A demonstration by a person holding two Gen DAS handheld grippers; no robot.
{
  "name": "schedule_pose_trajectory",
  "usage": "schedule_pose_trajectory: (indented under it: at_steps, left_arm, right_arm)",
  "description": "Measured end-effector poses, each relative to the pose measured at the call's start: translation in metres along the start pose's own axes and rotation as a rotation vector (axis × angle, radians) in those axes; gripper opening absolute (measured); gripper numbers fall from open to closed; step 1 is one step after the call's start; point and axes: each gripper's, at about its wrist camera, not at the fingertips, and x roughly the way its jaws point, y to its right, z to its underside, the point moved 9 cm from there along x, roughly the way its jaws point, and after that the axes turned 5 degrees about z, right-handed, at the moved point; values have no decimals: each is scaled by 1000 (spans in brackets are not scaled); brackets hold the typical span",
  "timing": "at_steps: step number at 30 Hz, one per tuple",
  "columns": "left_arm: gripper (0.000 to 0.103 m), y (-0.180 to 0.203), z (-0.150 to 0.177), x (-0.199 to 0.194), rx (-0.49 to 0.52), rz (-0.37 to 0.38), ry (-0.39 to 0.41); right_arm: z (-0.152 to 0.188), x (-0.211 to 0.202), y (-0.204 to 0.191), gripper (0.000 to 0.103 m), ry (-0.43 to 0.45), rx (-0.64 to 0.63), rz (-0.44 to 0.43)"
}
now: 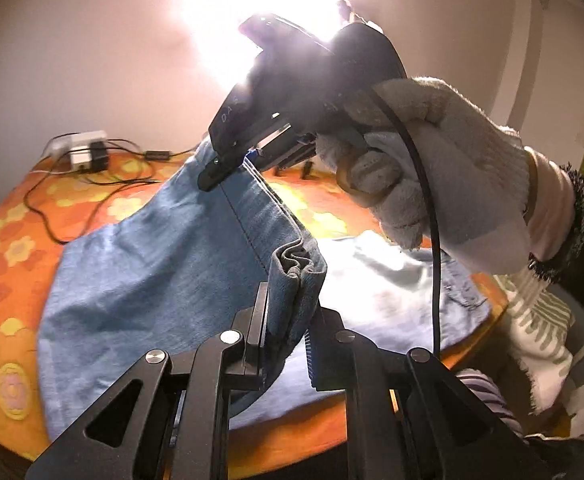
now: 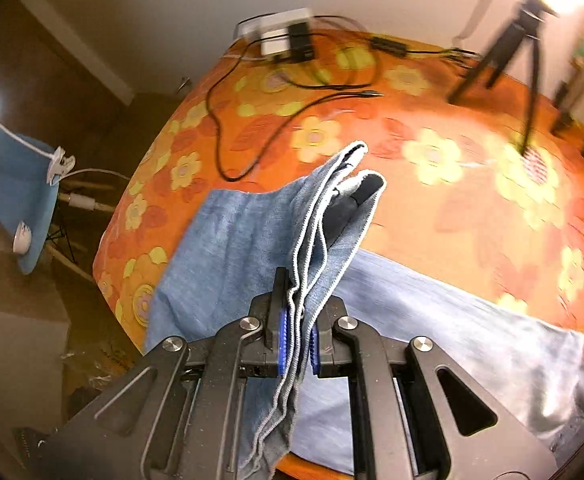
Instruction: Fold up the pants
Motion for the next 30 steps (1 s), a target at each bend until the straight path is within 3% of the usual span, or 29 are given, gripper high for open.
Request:
schedule_pose_trajectory:
  at_steps: [15,30]
  left_arm:
    - [12,117,3,75,42,161,-29]
    - [12,182,16,115,126,239,-114]
  right_arm:
    - [53,-68,140,9,54,138,61]
    - [105,-94,235,9,65,235,95]
